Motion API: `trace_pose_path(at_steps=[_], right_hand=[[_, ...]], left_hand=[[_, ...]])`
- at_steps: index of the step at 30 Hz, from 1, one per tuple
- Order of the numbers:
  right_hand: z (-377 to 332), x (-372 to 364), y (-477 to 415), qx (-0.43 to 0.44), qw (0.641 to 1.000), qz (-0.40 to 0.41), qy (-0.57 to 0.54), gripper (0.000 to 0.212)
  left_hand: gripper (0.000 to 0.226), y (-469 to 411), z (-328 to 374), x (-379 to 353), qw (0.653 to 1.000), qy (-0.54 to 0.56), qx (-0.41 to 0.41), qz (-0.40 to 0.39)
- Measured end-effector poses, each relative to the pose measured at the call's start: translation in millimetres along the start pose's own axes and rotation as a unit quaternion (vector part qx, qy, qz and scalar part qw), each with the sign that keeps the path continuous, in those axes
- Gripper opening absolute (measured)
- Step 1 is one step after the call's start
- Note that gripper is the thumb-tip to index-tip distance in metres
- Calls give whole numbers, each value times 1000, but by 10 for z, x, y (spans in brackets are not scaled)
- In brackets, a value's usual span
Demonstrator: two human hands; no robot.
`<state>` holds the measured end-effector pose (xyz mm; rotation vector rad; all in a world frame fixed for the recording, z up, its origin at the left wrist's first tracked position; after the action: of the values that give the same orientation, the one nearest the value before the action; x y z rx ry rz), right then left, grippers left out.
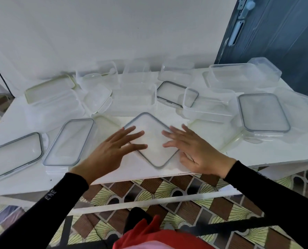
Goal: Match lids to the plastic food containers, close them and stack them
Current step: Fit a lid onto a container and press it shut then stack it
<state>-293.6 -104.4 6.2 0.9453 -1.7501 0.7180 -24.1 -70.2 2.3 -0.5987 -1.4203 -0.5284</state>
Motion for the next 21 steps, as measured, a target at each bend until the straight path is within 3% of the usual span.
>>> trace_pose_path(at_steps=[2,5,8,11,21], right_hand=[[-28,-52,16,-7,1000,-5,3,49],[-166,-153,46,-17,998,51,29,46],[-249,-245,43,-39,994,71,70,48],[-297,-323,28,-49,994,80,51,48],[-324,-419,-19,-29,994,104,18,45]], left_hand=[[64,-9,-2,106,998,3,62,17],[42,-42,234,154,986,89,135,37],[65,-44,521,39,968,158,193,18],[77,-56,642,-130,975,139,169,29],[67,-101,696,-307,969,151,164,105]])
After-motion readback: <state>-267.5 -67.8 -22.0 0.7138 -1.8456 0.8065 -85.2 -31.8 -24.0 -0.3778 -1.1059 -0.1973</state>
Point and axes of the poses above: each hand's wrist, its own y-axis away from the middle knuckle, its own x-axis out of the back of the hand, z = x × y, the point moved 3 cm from there along -y, towards the middle knuckle, and after that the axes turned 13 degrees about -z, right-handed, at the moved point
